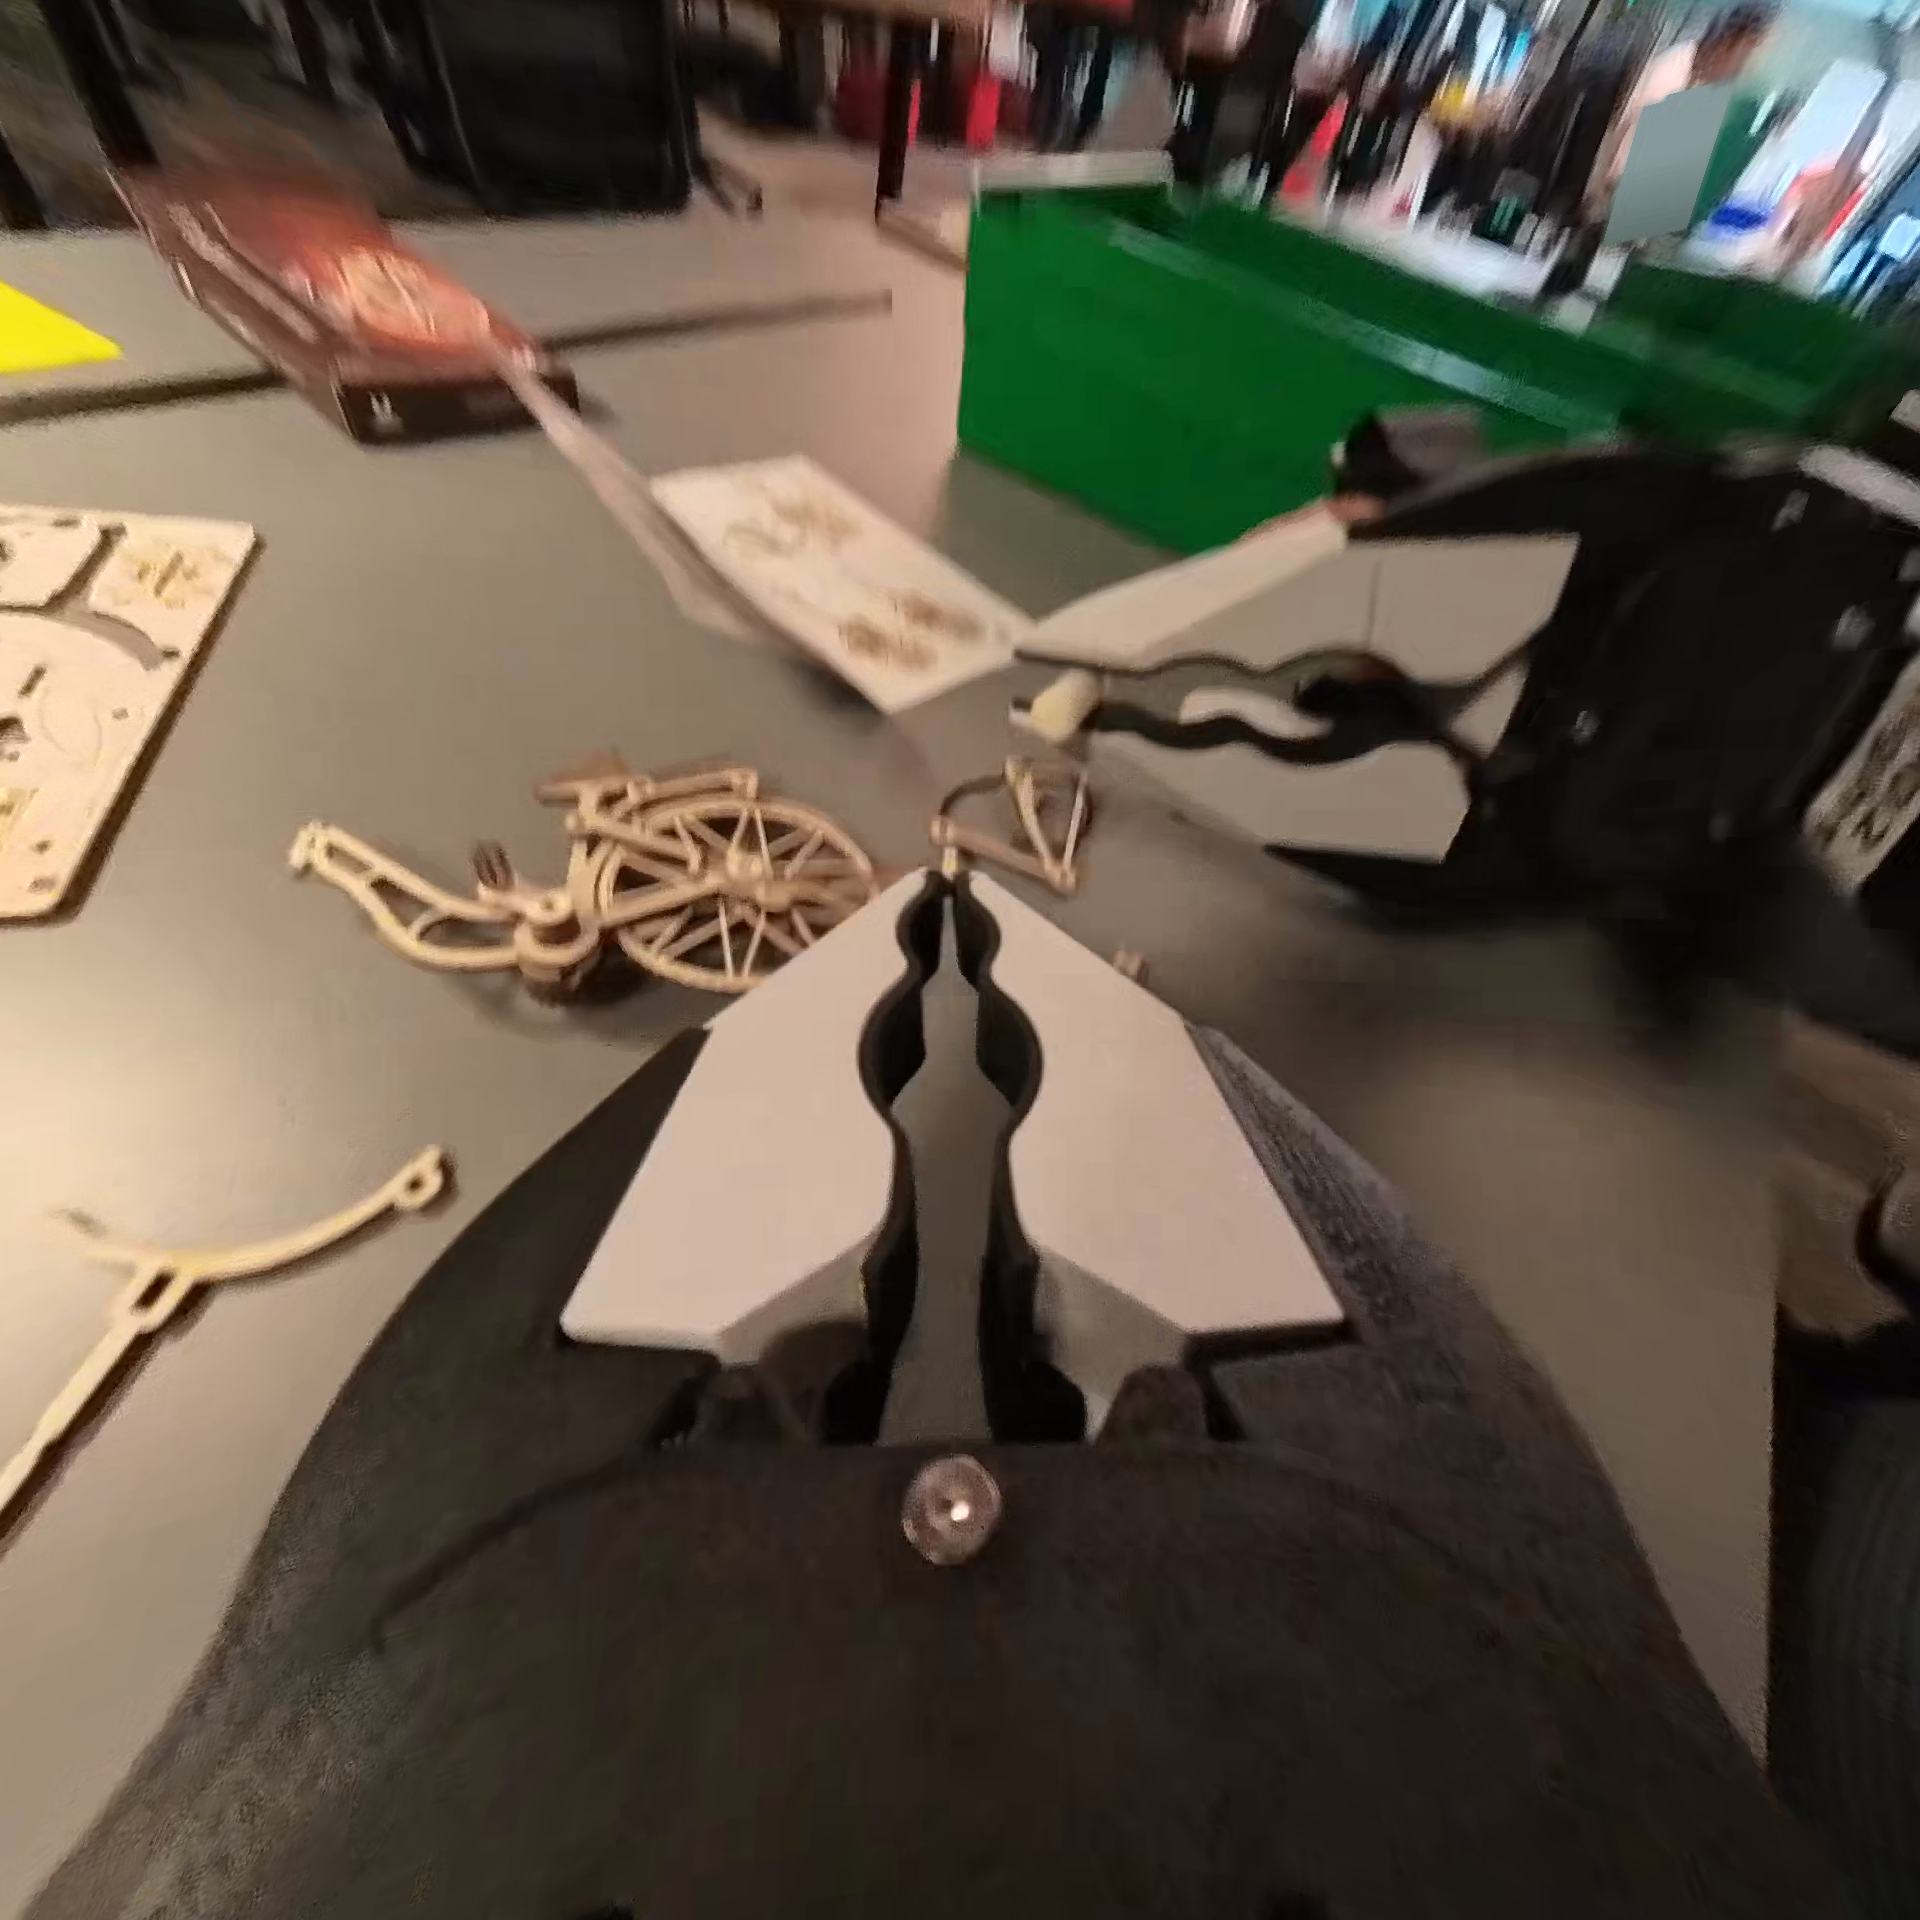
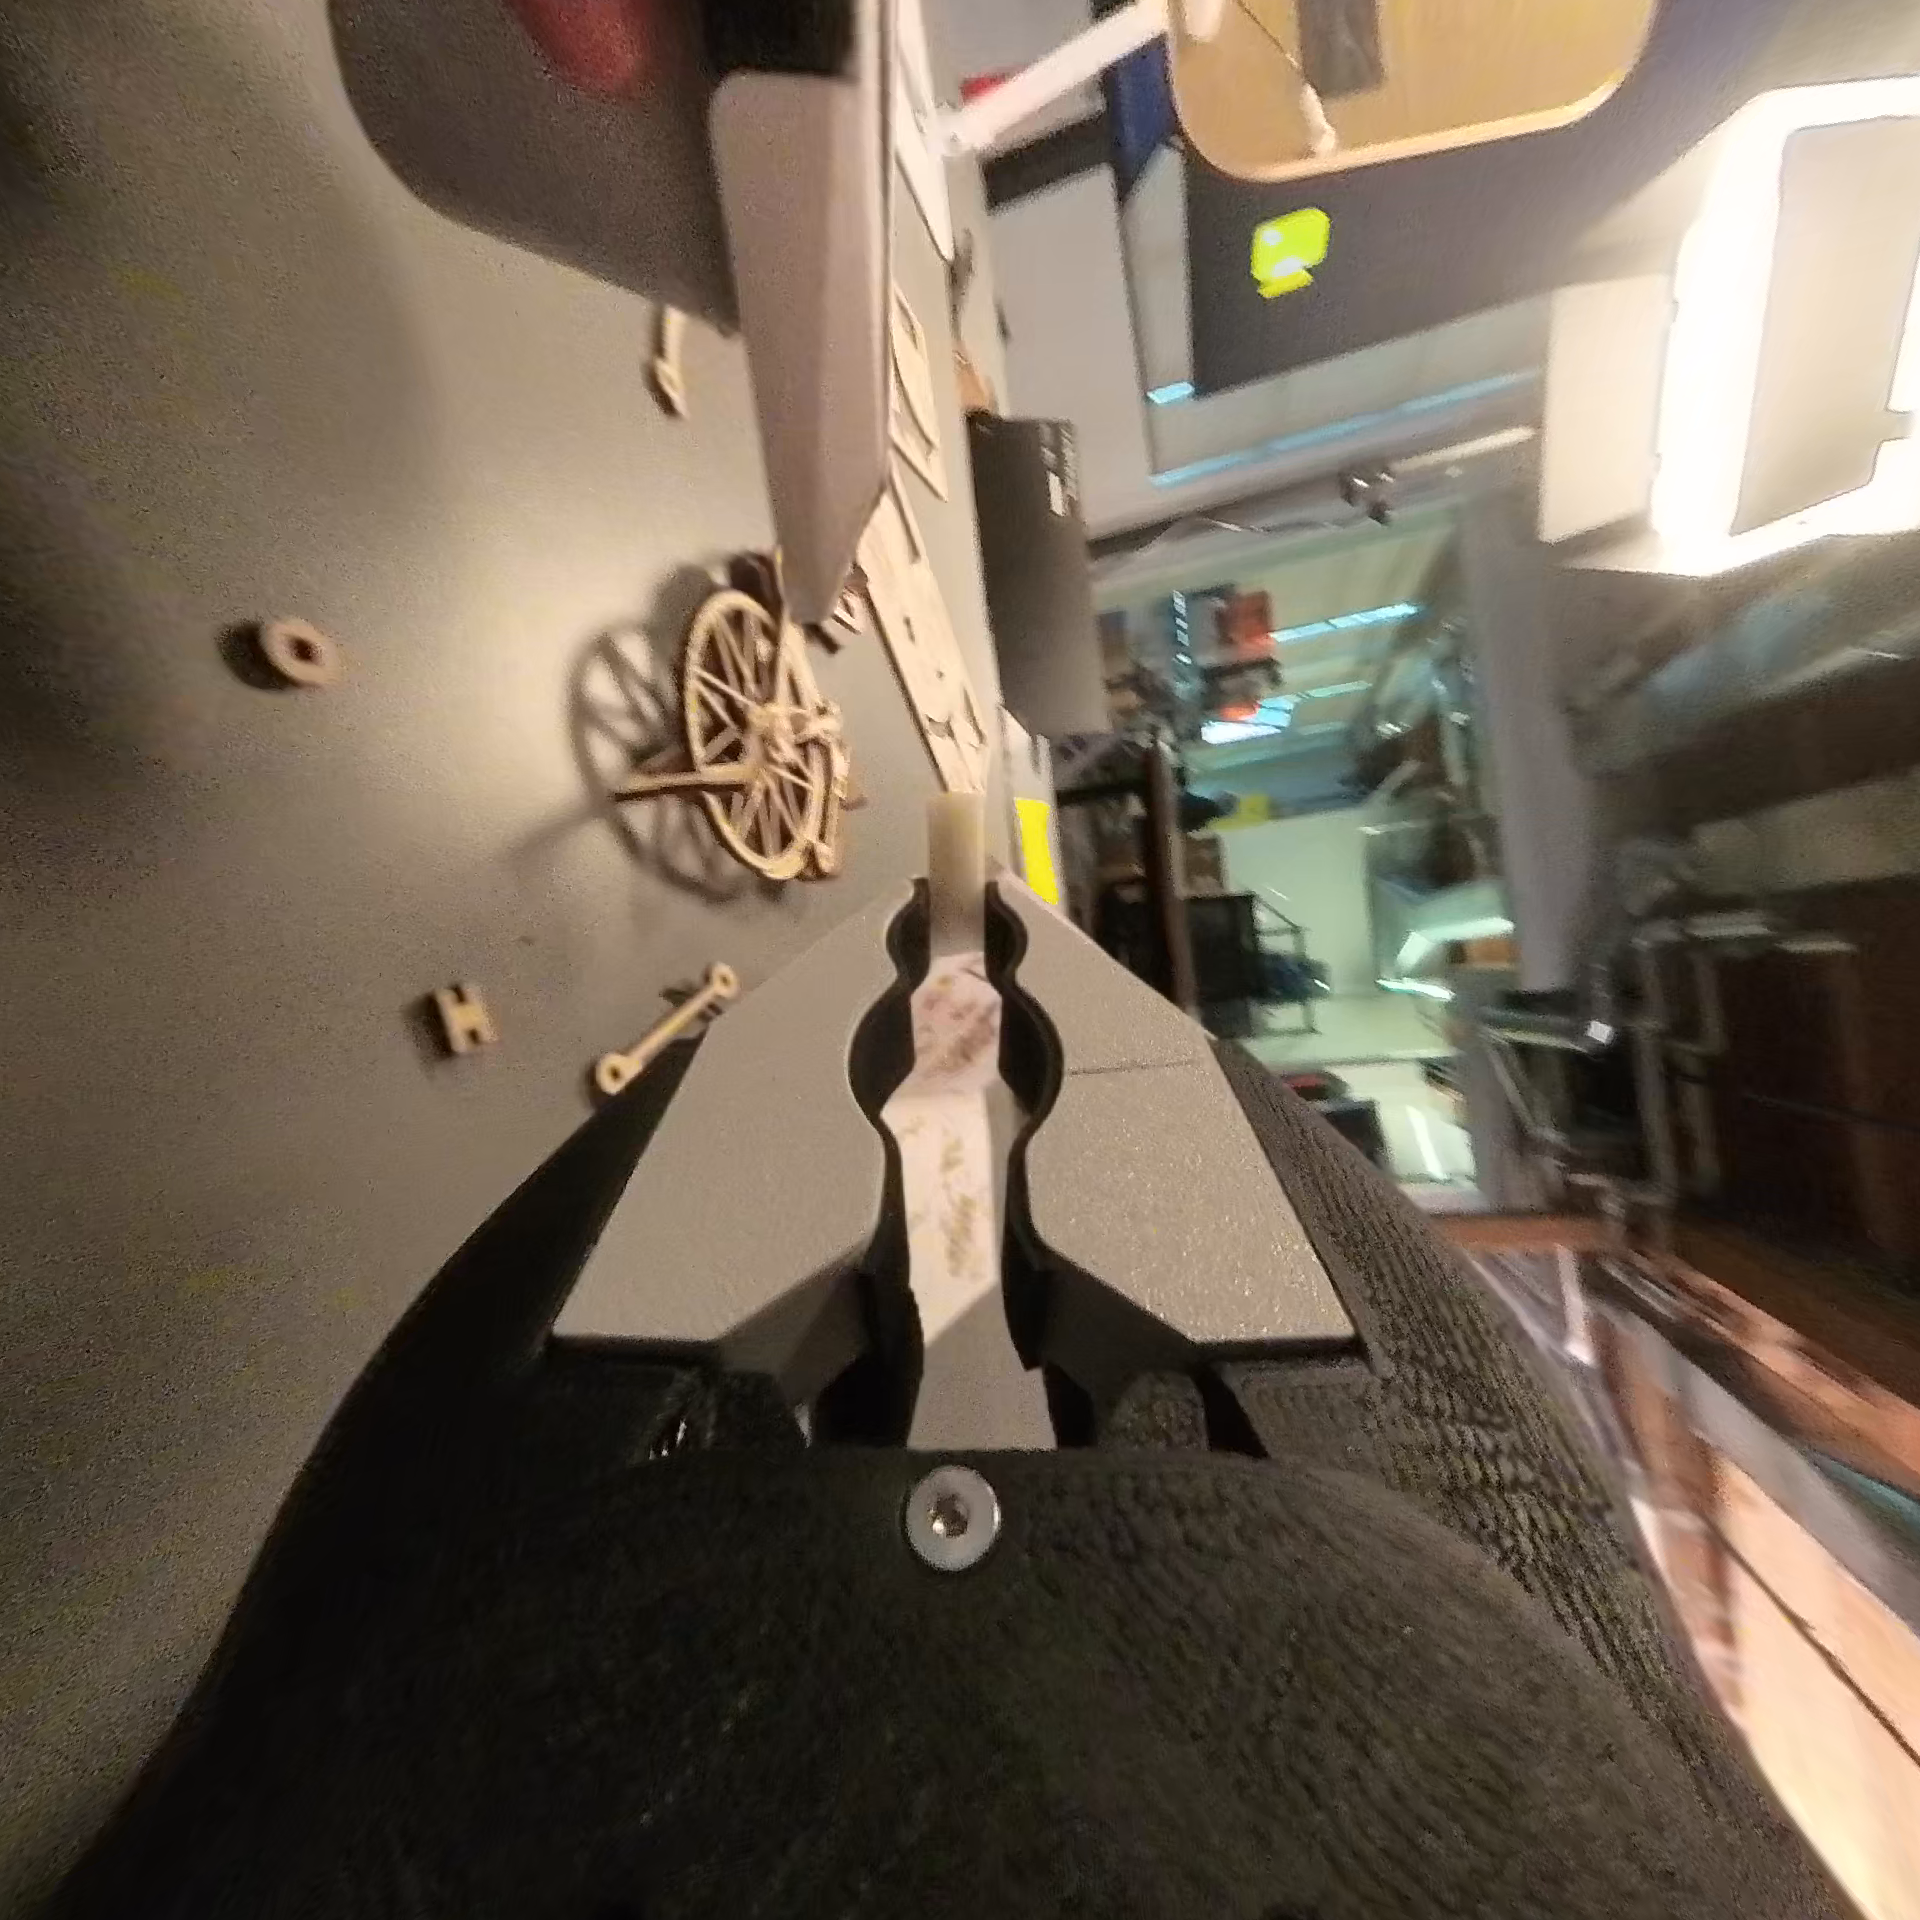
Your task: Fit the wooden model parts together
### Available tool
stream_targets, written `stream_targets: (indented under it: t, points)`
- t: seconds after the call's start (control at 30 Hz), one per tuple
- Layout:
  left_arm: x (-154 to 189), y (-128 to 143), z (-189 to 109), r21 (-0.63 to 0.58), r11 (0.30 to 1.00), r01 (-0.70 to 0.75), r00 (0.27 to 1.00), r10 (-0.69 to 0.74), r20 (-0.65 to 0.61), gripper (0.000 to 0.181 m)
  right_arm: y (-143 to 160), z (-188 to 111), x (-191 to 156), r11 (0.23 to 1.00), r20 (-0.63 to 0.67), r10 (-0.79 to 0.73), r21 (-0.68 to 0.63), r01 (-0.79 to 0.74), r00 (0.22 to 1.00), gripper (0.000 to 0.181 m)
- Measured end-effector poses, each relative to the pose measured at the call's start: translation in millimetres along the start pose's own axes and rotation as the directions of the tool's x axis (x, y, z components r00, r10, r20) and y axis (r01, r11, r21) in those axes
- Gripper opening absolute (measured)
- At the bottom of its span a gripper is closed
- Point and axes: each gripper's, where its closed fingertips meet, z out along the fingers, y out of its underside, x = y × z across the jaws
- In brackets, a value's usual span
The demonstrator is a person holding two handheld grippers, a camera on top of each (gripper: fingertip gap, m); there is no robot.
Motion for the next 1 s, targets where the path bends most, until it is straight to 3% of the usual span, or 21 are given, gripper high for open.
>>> stream_targets:
  t: [0.1,0.17,0.23,0.3,0.37,0.47,0.73,1.0]
  points:
    - [11,-25,8,0.116,0.992,0.041,0.995,-0.030,-0.097,0.001,8,-3,10,0.995,-0.078,-0.083,-0.058,0.079,0.993,0.008]
    - [32,-37,12,0.146,0.981,0.127,0.955,-0.081,-0.285,0.001,12,-6,18,0.989,-0.136,-0.132,-0.084,0.121,0.982,0.008]
    - [46,-44,13,0.117,0.959,0.260,0.869,-0.179,-0.461,0.001,17,-11,26,0.990,-0.175,-0.132,-0.074,0.121,0.976,0.008]
    - [57,-51,7,0.067,0.921,0.384,0.727,-0.257,-0.637,0.000,20,-19,29,0.995,-0.198,-0.097,-0.020,0.095,0.975,0.008]
    - [60,-54,5,-0.006,0.879,0.477,0.591,-0.326,-0.738,0.000,18,-29,27,0.996,-0.198,-0.055,0.059,0.068,0.979,0.008]
    - [65,-47,11,-0.117,0.870,0.479,0.501,-0.380,-0.778,0.000,10,-39,22,0.984,-0.165,0.050,0.176,-0.020,0.985,0.008]
    - [62,-44,16,-0.162,0.872,0.462,0.489,-0.402,-0.774,0.000,9,-38,18,0.960,-0.095,0.167,0.243,-0.140,0.981,0.008]
    - [65,-41,14,-0.207,0.866,0.455,0.451,-0.425,-0.785,0.000,4,-37,14,0.956,-0.080,0.158,0.261,-0.132,0.984,0.007]
